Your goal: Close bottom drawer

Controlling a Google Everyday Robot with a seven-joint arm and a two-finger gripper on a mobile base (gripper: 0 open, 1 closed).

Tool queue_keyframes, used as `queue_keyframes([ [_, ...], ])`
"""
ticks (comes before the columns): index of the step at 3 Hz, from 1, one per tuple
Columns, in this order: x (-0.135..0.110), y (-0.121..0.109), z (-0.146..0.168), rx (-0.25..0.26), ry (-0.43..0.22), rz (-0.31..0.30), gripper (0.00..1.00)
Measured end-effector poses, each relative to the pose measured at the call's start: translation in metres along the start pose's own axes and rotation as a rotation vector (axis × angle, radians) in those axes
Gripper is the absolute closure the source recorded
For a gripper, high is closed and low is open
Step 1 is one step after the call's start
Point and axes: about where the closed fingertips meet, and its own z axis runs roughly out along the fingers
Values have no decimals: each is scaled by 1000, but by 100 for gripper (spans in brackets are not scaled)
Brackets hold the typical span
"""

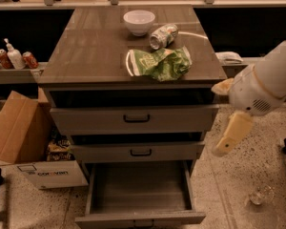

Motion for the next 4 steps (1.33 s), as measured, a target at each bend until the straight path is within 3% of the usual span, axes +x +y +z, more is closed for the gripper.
queue_keyframes([
  [1,13,21,68,-133,-79,40,0],
  [2,13,21,68,-134,-80,39,0],
  [3,37,26,104,-159,-57,42,0],
  [4,78,40,164,-225,-41,42,0],
])
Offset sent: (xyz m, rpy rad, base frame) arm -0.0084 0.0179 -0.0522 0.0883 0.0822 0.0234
